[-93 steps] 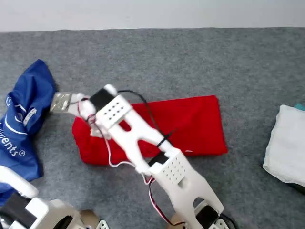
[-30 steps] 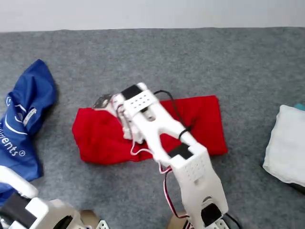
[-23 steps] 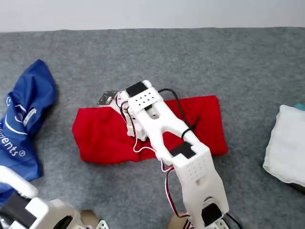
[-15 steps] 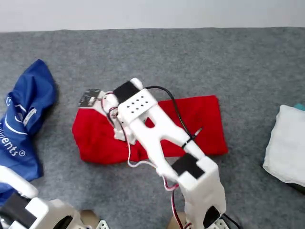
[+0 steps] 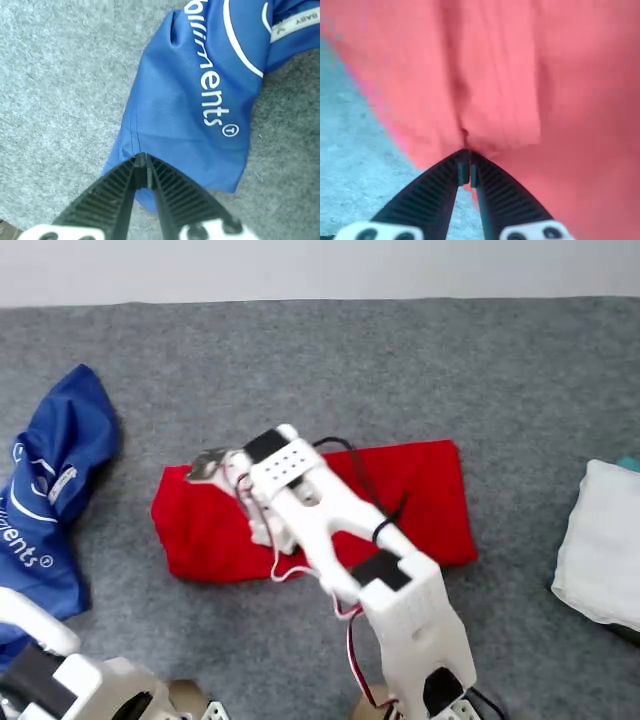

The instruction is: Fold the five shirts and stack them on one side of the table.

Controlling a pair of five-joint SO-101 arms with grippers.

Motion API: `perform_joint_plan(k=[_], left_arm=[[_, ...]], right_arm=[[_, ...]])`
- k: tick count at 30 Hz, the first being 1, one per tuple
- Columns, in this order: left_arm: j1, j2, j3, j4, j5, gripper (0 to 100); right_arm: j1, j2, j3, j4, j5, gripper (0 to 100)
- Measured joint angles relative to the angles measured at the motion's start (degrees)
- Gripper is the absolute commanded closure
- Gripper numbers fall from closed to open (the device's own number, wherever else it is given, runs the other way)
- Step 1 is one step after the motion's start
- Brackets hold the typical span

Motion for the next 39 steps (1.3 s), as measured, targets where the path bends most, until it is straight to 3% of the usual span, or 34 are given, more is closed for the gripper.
perform_joint_plan(k=[9,16,23,31,39], left_arm=[[0.53,-7.74,0.09,2.02,0.09,99],[1.23,-19.43,0.09,9.41,-0.44,99],[-2.02,-25.49,0.09,14.42,-3.52,99],[-5.63,-26.37,4.66,14.51,-6.24,99],[-5.63,-26.37,5.63,14.68,-6.77,99]], right_arm=[[-2.64,-3.78,-10.55,7.82,0.0,98.8],[-1.85,-10.2,-14.24,10.99,-4.84,98.8],[12.75,-12.13,-13.01,10.99,-10.73,97.6],[29.54,-12.48,-6.59,10.99,-19.96,73.0],[34.73,-8.88,-4.75,9.76,-27.43,68.3]])
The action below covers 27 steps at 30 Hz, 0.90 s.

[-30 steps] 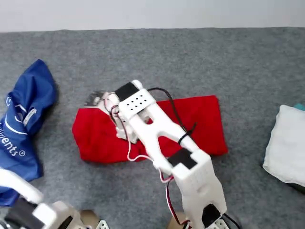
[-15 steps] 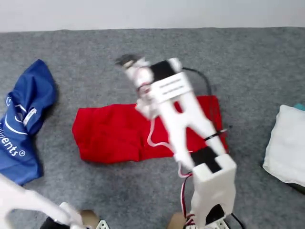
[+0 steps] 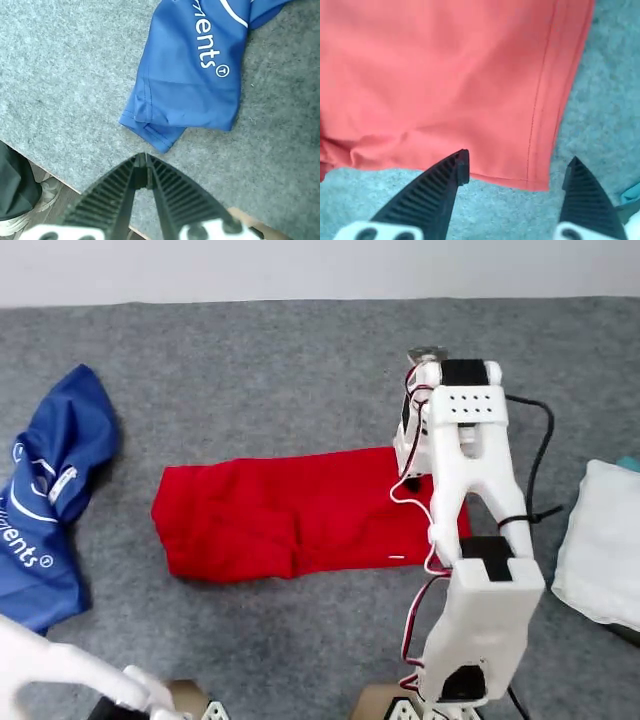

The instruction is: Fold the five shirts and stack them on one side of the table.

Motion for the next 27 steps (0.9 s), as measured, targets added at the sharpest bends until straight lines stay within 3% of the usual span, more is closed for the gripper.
perform_joint_plan(k=[19,27], left_arm=[[0.0,0.0,0.0,0.0,0.0,99],[0.0,0.0,0.0,0.0,0.0,99]], right_arm=[[2.46,16.0,-0.09,-12.75,-1.85,69.0],[2.99,17.32,-1.32,-11.78,-1.58,99.2]])
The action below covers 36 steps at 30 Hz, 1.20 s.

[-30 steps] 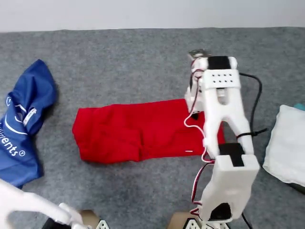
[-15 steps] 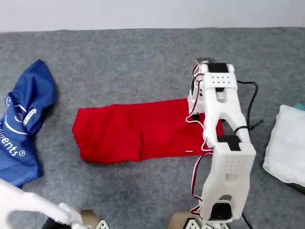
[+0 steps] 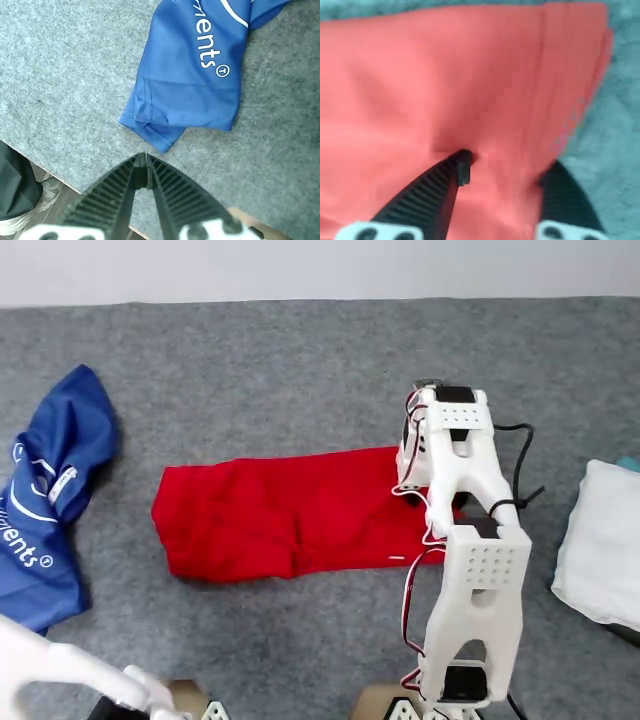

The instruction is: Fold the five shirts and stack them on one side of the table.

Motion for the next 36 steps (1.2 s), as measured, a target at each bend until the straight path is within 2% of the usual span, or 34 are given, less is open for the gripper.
perform_joint_plan(k=[3,12,28,32,36], left_arm=[[0.0,0.0,0.0,0.0,0.0,99],[0.0,0.0,0.0,0.0,0.0,99],[0.0,0.0,0.0,0.0,0.0,99],[0.0,0.0,0.0,0.0,0.0,99],[1.76,0.0,0.0,0.0,0.0,99]], right_arm=[[0.18,-0.09,-0.18,1.14,3.08,98.5],[1.93,-2.81,-0.88,4.66,6.24,98.8],[19.52,-5.63,-0.88,3.34,24.53,98.8],[18.99,-5.63,-0.88,5.63,27.69,98.8],[14.24,-7.56,-0.88,10.46,30.15,98.8]])
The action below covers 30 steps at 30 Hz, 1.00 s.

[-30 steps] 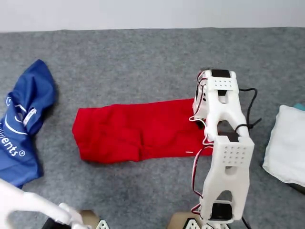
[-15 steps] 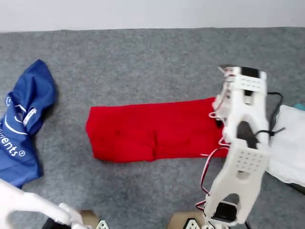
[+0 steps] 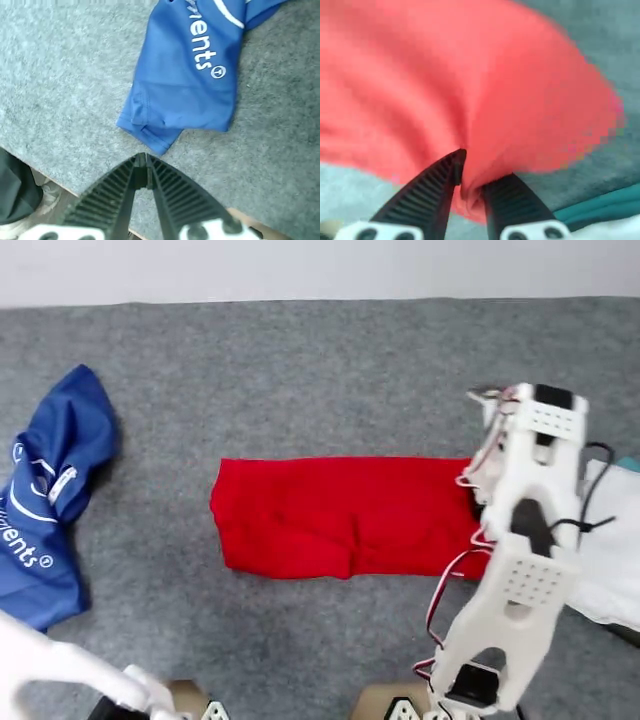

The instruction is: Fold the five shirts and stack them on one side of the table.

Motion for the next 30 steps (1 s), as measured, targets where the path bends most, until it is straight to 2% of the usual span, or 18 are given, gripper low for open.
perform_joint_plan(k=[11,21,26,30], left_arm=[[3.87,0.0,-4.4,0.0,0.0,99],[3.87,0.0,-1.14,0.09,0.0,99],[3.87,0.0,1.05,0.09,0.0,99],[3.87,0.0,2.2,0.09,0.0,99]], right_arm=[[-18.55,-12.92,0.0,2.46,-0.09,98.8],[-40.88,-14.77,0.0,0.53,-2.11,98.8],[-48.09,-12.92,0.0,-3.6,-2.46,98.8],[-50.9,-8.7,-1.23,-6.42,-2.64,98.8]])
